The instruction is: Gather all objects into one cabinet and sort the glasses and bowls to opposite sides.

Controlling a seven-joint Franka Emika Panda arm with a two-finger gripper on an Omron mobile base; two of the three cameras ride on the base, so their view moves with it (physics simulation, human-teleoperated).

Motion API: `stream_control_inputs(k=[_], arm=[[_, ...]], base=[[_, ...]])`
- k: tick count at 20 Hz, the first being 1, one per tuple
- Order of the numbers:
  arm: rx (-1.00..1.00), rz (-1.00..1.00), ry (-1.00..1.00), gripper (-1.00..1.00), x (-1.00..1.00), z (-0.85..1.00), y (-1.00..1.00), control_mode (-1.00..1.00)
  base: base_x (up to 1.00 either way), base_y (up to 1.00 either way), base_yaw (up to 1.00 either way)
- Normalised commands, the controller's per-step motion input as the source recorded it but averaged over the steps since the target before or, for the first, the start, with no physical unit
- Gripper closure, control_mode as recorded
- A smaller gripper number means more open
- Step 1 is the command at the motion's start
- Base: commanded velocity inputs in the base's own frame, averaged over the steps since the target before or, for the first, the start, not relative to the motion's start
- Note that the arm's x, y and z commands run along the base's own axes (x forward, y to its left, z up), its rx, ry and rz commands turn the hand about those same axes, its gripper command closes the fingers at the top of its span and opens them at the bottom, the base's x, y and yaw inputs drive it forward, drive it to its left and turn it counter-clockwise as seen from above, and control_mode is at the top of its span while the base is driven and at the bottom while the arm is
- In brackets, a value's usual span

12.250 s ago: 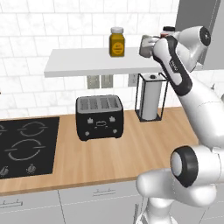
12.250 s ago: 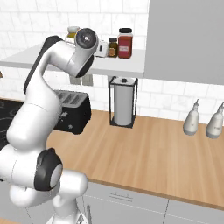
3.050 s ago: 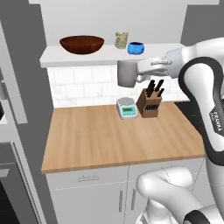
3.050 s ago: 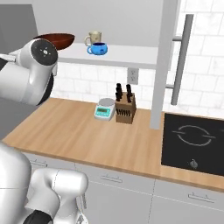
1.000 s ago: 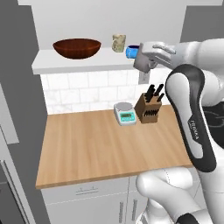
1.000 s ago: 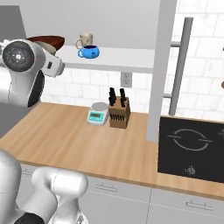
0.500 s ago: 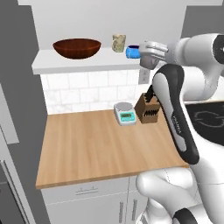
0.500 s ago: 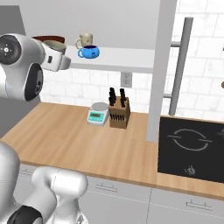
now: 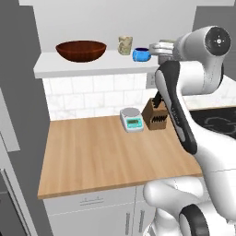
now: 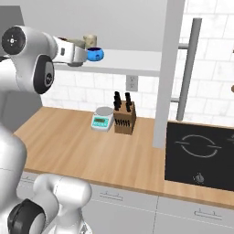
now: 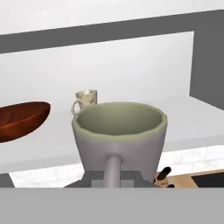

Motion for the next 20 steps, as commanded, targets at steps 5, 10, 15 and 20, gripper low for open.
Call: stream_control_inputs(k=[5,10,15,20], arm=[[0.03,0.00,-0.02,1.00,0.36,-0.05,-0.38,-1.00],[0.03,-0.10,-0.02,1.00,0.61,0.00,-0.60,-1.00],[0.00,-0.06,0.00,1.00,0.96,-0.24,-0.26,-1.00],[0.00,-0.03,0.00,1.00,0.95,-0.14,-0.13,-1.00]], base=[[0.00,0.00,0.00],[0.00,0.00,0.00],[0.00,0.00,0.00],[0.00,0.00,0.00]])
